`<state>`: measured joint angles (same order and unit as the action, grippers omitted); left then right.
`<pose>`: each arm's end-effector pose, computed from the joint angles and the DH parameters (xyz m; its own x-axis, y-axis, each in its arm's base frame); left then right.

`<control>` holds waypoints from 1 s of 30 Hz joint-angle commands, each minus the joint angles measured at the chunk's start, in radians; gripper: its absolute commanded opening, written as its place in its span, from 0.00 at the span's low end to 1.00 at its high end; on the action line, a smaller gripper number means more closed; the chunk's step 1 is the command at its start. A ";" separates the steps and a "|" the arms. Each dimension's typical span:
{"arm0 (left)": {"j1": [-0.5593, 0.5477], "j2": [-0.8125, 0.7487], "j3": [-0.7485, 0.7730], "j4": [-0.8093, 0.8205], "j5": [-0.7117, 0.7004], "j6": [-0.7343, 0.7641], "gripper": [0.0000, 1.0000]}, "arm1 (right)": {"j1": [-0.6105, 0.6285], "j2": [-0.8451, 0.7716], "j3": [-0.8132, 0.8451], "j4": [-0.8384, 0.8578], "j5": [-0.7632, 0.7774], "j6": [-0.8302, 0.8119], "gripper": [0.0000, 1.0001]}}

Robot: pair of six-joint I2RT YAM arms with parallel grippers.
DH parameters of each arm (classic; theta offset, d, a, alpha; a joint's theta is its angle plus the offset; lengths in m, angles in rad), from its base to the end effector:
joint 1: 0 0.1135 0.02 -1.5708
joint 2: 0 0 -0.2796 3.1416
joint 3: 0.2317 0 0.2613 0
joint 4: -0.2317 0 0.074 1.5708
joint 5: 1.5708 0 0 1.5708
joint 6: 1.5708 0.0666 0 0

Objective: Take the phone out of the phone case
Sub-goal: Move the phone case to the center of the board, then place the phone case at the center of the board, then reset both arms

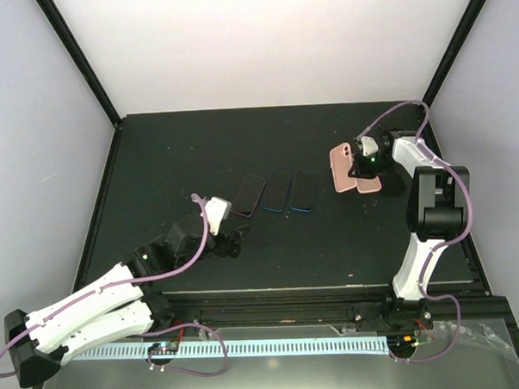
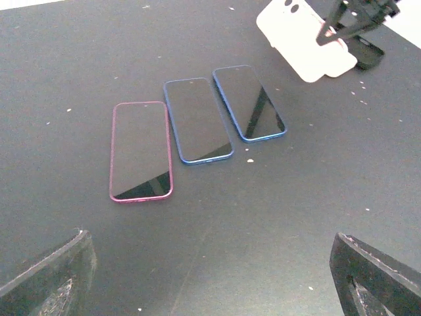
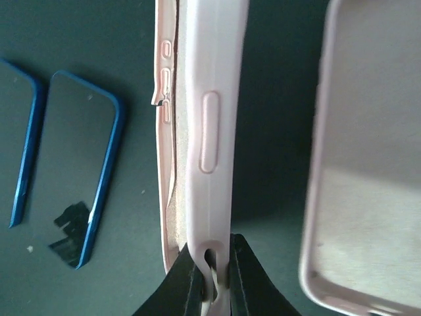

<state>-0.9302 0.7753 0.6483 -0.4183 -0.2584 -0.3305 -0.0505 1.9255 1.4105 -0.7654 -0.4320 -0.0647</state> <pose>0.1323 -0.1490 0.2647 -0.5024 0.1490 -0.8517 0.5091 0.8472 -0.1521 0.4074 0.0073 0.1738 -0.9501 -0.0108 -0.3117 -0.1356 0.9142 0.3818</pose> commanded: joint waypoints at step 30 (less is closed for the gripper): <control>0.180 0.089 0.190 -0.239 -0.160 0.011 0.99 | -0.034 -0.553 -0.133 -0.138 -0.142 -0.207 0.44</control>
<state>-0.8165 0.8280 0.7246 -0.5556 -0.3862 -0.3725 -0.0849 1.5291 1.2785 -0.9096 -0.5045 -0.2386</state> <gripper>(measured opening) 0.989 0.444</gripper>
